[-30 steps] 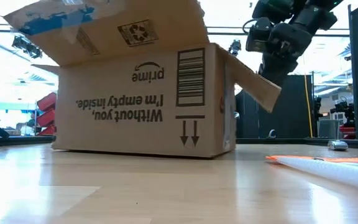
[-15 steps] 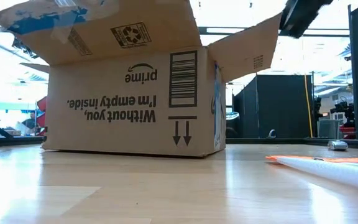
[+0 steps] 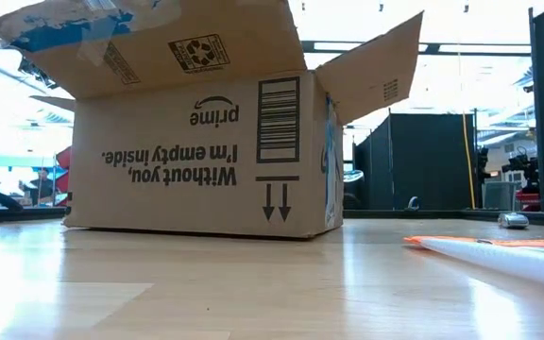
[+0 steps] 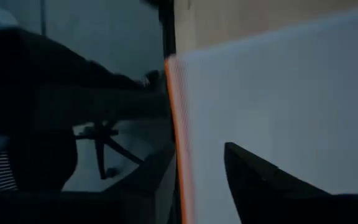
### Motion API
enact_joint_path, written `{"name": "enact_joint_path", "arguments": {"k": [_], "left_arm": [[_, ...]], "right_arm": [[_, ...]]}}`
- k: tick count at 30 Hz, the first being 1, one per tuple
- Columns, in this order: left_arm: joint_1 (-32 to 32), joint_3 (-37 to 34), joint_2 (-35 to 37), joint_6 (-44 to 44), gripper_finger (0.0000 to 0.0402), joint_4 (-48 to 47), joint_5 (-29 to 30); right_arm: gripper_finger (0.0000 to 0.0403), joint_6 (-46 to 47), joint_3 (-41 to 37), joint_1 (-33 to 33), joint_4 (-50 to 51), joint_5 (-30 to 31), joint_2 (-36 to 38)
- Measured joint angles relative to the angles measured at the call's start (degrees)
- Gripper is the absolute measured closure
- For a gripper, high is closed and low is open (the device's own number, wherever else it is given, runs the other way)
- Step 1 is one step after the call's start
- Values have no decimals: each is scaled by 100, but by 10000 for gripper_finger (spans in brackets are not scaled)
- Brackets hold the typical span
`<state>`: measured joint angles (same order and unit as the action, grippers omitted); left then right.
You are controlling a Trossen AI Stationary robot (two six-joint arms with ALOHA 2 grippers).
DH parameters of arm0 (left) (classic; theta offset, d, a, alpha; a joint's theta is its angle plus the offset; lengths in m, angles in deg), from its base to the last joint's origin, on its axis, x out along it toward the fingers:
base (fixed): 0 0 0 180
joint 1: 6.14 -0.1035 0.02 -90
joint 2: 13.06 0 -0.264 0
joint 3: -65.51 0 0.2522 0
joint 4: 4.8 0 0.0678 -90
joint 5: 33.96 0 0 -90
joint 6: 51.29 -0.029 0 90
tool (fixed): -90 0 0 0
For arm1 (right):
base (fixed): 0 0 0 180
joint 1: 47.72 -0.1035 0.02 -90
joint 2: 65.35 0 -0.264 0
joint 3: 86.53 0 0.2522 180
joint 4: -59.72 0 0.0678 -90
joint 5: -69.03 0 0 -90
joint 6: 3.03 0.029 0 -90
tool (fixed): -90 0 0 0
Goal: Unpack boxes
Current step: Open the transparent zip bag
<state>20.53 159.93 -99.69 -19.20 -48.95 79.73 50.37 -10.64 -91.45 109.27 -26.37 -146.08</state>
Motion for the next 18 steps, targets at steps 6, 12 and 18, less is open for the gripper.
{"name": "enact_joint_path", "arguments": {"k": [6, 12, 18], "left_arm": [[37, 0, 0, 246, 399, 5, 25], [115, 0, -45, 297, 399, 107, 58], [91, 0, -91, 284, 399, 255, 192]], "right_arm": [[241, 604, 4, -834, -404, 55, -776], [244, 1117, 483, -1527, -234, 26, -1454], [245, 1648, 656, -2060, 199, 49, -1876]]}}
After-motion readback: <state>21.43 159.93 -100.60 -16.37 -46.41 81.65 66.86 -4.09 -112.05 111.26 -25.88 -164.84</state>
